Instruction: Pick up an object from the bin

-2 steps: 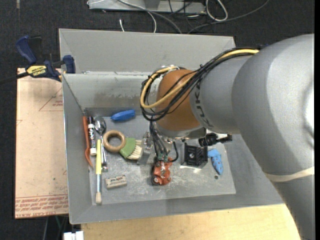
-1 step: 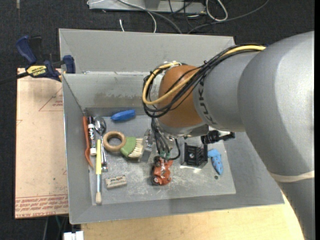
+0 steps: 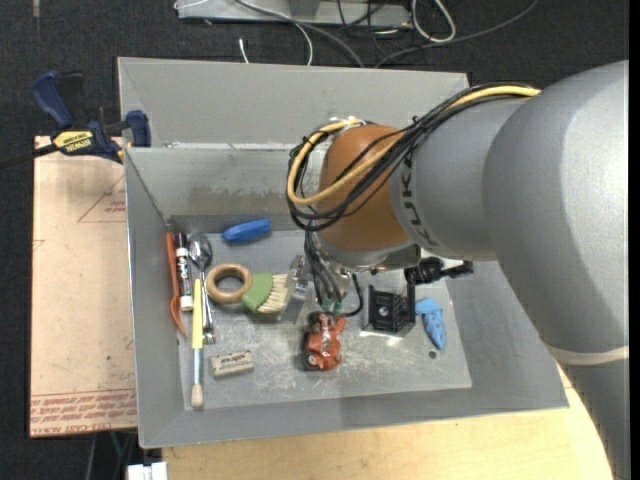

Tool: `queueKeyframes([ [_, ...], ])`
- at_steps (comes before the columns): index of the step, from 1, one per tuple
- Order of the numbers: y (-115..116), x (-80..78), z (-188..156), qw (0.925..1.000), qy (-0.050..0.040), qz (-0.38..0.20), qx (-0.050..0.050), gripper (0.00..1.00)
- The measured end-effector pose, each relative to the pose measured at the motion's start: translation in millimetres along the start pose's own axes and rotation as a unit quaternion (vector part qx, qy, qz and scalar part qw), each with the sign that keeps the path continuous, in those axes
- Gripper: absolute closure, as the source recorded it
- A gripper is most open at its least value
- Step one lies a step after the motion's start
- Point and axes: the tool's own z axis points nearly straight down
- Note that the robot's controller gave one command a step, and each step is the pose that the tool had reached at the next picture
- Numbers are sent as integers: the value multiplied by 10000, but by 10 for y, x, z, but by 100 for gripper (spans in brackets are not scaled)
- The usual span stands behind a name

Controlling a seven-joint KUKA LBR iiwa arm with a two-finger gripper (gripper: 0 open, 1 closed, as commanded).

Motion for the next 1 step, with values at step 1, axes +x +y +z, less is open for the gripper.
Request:
queueKeyframes([
  [1, 3, -2, -106, 10000, -3, -1, -4, 100],
])
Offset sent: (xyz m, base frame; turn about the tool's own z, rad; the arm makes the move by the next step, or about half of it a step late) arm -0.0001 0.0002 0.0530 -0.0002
